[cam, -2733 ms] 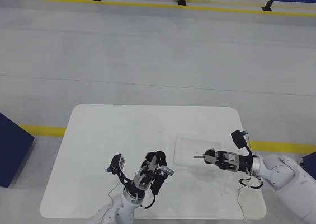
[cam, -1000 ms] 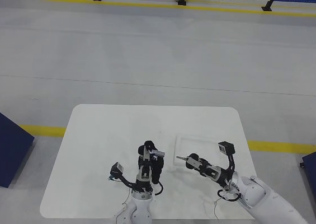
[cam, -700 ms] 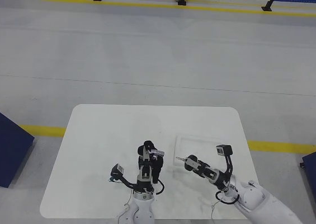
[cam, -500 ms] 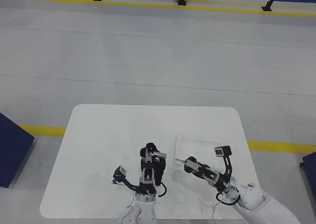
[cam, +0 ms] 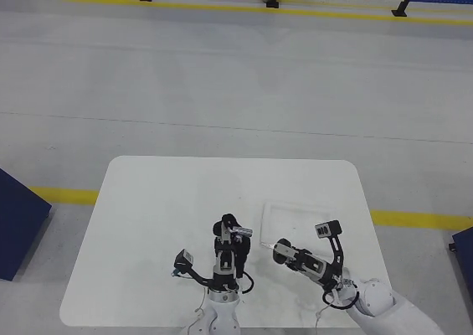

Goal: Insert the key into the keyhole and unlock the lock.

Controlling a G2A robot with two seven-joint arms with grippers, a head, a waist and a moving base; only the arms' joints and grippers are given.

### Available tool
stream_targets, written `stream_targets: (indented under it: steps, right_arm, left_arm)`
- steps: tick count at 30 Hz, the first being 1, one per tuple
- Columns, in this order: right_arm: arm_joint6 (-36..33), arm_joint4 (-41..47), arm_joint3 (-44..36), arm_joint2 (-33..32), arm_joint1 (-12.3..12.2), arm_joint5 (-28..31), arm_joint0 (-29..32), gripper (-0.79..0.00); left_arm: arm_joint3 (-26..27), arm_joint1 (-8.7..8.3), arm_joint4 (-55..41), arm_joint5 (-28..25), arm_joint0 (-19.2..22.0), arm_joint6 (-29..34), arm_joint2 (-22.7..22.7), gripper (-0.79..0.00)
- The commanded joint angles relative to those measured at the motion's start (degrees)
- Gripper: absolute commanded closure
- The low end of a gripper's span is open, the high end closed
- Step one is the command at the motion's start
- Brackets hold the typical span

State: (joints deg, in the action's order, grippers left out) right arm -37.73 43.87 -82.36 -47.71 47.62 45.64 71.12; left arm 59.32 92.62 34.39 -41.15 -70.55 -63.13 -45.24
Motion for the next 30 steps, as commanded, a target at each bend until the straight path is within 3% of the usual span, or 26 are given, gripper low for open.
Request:
stream_targets:
  steps: [1,10,19,30]
  right_arm:
    - [-0.1,0.1,0.0,0.0,0.0,-0.2,0.0,0.0]
    - [0.1,0.1,0.0,0.0,0.0,-0.5,0.1,0.0]
    - [0.6,2.5,-2.4,-1.5,0.9,-8.0,0.5,0.0]
    - [-1.1,3.3,-3.4,-3.7,1.8,-10.2,1.8,0.0]
  left_arm:
    - [-0.2,0.07,0.1,-0.3,0.0,0.3,-0.1,0.0]
    - [-0.2,0.07,0.1,-0.3,0.0,0.3,-0.1,0.0]
    - [-0.2,0.07,0.1,-0.3,0.0,0.3,-0.1,0.0]
    - [-0.2,0.07,0.1,-0.3,0.0,0.3,-0.1,0.0]
